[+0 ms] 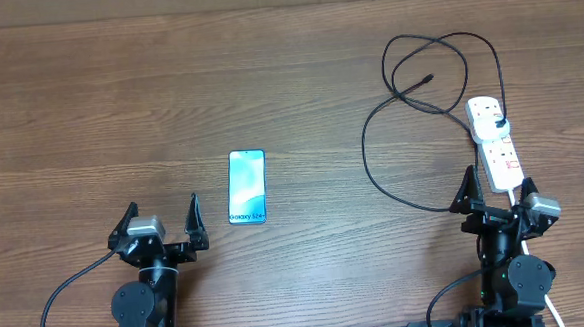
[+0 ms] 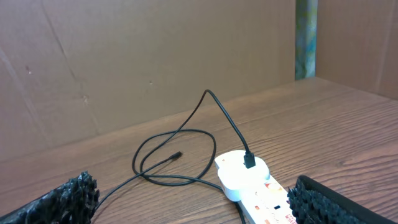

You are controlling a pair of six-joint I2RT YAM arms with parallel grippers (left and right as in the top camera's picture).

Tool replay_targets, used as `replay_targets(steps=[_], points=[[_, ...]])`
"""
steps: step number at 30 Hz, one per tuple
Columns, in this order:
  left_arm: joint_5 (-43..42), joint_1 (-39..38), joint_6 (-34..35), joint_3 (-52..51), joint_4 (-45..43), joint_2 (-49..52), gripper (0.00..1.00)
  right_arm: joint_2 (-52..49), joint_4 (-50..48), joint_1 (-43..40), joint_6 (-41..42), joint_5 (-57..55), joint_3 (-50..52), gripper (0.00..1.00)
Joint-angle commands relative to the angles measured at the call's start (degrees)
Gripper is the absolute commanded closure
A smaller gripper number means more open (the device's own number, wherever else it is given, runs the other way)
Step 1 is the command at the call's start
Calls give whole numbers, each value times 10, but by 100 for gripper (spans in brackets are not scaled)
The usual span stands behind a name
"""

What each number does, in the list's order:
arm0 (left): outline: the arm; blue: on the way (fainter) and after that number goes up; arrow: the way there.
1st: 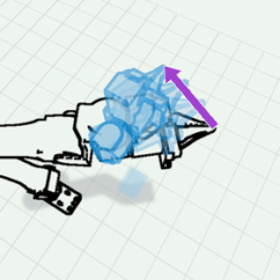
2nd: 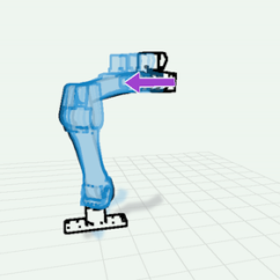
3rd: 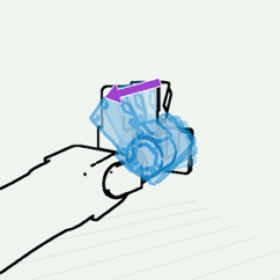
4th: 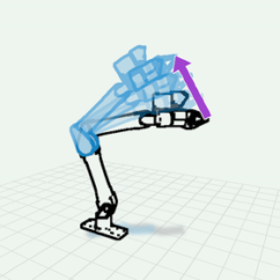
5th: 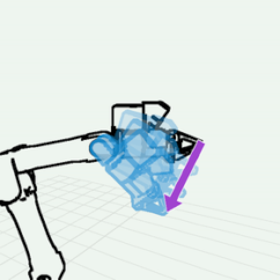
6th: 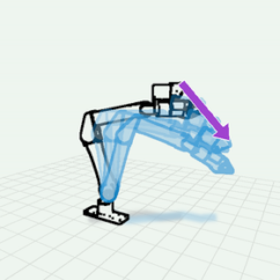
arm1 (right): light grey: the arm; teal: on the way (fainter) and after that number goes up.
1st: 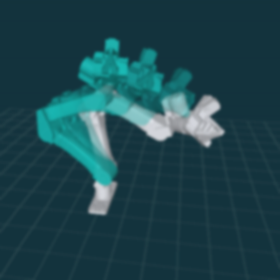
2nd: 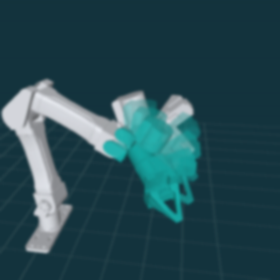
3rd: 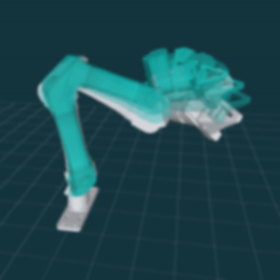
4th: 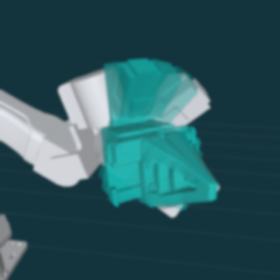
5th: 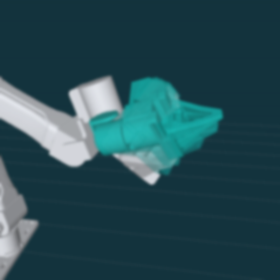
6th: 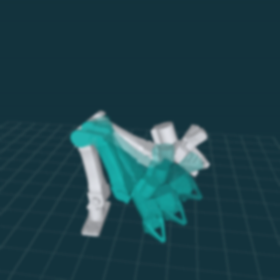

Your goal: Plug charger to phone and switch on socket

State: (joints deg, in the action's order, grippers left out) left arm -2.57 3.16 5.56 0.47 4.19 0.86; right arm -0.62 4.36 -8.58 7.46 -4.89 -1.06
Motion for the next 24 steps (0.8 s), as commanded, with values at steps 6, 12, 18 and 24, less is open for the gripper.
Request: replay_targets(steps=[6,12,18,24], points=[[-79,6,11,13,9,-6,0,5,-2,2,-3,-1,6,0],[-81,6,24,76,61,-5,0,5,-2,2,-3,-1,6,0],[-113,6,38,149,95,21,0,5,-2,2,-3,-1,6,0],[-164,6,78,220,95,109,0,5,-2,2,-3,-1,6,0]])
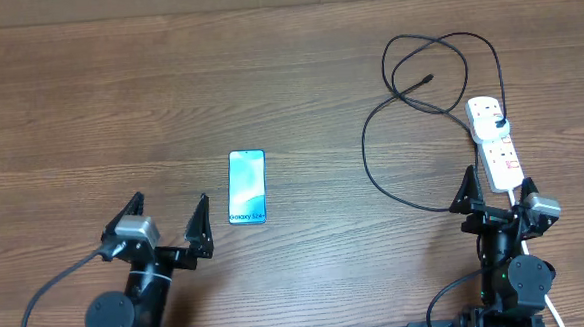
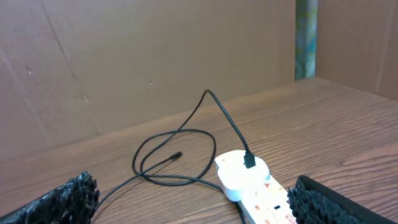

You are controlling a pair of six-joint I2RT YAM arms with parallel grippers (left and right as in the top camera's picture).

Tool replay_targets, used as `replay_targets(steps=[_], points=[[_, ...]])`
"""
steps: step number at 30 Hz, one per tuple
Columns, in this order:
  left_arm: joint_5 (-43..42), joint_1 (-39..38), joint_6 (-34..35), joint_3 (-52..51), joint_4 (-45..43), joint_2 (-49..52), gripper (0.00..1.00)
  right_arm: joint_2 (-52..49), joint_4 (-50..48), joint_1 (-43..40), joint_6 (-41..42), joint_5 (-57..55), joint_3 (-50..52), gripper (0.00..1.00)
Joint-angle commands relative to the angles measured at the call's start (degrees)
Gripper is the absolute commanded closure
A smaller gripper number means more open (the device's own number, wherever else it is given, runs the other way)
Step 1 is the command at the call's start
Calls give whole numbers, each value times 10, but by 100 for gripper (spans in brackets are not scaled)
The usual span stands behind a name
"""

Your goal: Plug charger to phone and switch on socket

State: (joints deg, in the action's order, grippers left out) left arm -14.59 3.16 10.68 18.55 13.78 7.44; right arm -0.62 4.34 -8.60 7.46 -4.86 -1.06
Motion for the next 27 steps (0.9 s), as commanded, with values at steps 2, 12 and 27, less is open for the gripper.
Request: replay_targets(steps=[2,12,27], points=[[-66,6,27,65,0,82,0,5,-2,2,-3,-1,6,0],[-120,-23,23,256,99,313,0,5,-2,2,-3,-1,6,0],[275,-320,11,409,207,563,0,5,-2,2,-3,-1,6,0]])
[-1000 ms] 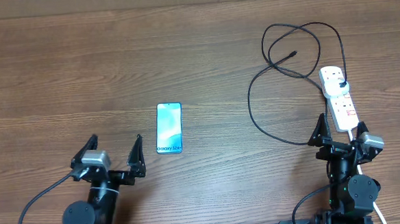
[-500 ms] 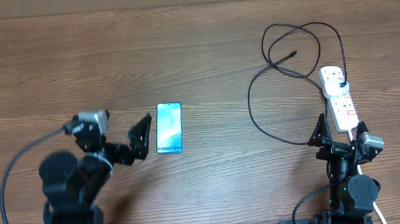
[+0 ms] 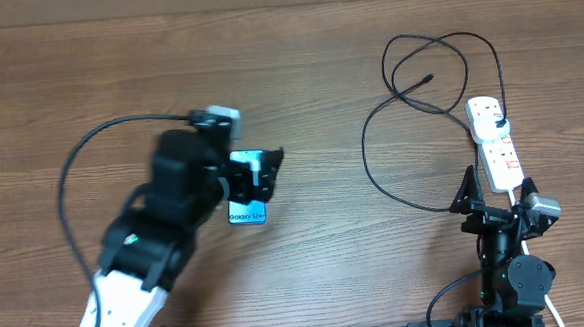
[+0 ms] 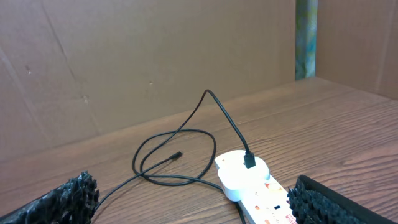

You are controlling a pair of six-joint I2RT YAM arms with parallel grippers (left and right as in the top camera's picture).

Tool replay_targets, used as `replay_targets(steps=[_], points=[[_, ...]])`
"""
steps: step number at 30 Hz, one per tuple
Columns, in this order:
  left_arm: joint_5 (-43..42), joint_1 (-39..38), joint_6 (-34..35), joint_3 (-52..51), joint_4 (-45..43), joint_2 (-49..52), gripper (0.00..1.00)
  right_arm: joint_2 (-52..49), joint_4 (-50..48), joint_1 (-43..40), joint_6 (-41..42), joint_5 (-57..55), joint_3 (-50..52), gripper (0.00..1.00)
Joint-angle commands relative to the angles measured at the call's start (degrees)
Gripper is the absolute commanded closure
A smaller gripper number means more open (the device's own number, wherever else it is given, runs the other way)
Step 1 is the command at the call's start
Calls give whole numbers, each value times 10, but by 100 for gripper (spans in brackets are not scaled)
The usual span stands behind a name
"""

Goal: Plug charger to phone and switch on socket
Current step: 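Move the left gripper over the smartphone and lower onto it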

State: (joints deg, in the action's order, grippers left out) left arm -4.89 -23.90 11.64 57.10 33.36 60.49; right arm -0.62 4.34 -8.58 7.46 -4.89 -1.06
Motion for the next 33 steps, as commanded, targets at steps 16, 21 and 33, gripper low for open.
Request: replay_targets(steps=[16,21,33], points=[[243,-94,4,25,23,154,0,5,-2,2,-3,-1,6,0],[193,-88,2,25,54,180,0,5,-2,2,-3,-1,6,0],[-18,44,68,25,22,244,1,5,-2,2,-3,-1,6,0]])
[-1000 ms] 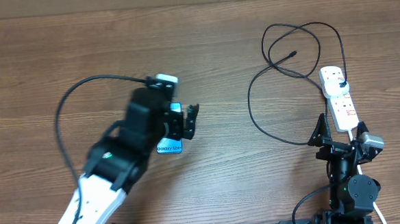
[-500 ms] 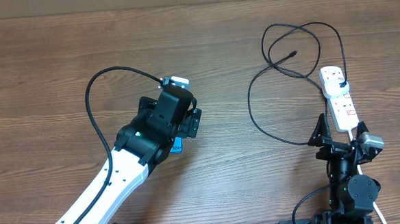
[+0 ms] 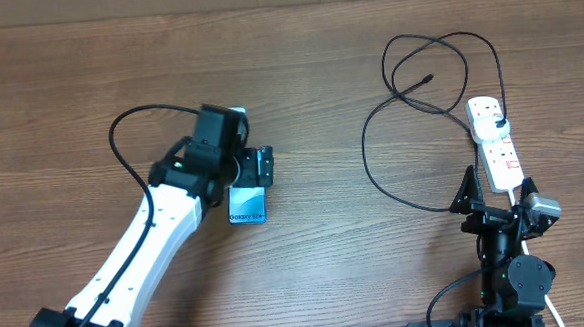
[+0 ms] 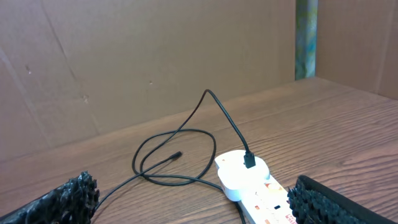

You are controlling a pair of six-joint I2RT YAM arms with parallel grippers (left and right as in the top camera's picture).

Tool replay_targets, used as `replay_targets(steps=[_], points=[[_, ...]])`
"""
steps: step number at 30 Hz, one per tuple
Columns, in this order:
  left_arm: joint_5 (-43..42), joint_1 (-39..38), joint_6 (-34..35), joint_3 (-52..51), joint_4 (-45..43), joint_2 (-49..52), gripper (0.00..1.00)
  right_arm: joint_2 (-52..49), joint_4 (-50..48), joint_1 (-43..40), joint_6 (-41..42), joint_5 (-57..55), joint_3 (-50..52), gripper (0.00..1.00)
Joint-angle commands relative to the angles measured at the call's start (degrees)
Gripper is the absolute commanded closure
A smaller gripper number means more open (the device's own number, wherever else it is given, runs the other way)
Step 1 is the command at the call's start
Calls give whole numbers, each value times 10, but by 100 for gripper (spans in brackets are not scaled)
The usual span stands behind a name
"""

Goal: Plug charger to phone and switch on socket
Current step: 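Move the left gripper over the smartphone and lower onto it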

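Note:
A blue-screened phone [image 3: 247, 206] lies flat on the wooden table, left of centre. My left gripper [image 3: 256, 169] is low over the phone's far end and hides it; its fingers look open, with nothing held. The black charger cable [image 3: 366, 150] loops over the right side of the table. Its free plug end [image 3: 428, 78] lies on the wood, also seen in the right wrist view as the plug end [image 4: 177, 154]. The cable's other end sits in the white socket strip [image 3: 498, 148], [image 4: 258, 190]. My right gripper [image 3: 495, 185], [image 4: 193, 196] rests open just in front of the strip.
A brown cardboard wall [image 4: 155, 62] stands along the far edge of the table [image 3: 88, 84]. The left arm's own black cable [image 3: 130, 127] arcs over the table left of the phone.
My left arm has settled, with its wrist nearer the phone's far end and the gripper still over that end. The phone, cable, strip and right arm have not moved.
Both grippers first rested open at the near edge, the left one beside the phone. Then the left arm had shifted slightly left. Later it was stretched out over the phone. Now its gripper sits low over the phone's far end; the right arm is unmoved.

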State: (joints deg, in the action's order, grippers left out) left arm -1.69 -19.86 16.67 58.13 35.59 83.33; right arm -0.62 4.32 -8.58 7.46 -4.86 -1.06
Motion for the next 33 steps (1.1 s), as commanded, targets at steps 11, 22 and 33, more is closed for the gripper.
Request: replay_targets(steps=[11,22,33], points=[[24,3,44,15,-1,120,0,5,-2,2,-3,-1,6,0],[36,3,43,15,-15,158,0,5,-2,2,-3,-1,6,0],[33,3,43,15,-30,223,0,5,-2,2,-3,-1,6,0]])
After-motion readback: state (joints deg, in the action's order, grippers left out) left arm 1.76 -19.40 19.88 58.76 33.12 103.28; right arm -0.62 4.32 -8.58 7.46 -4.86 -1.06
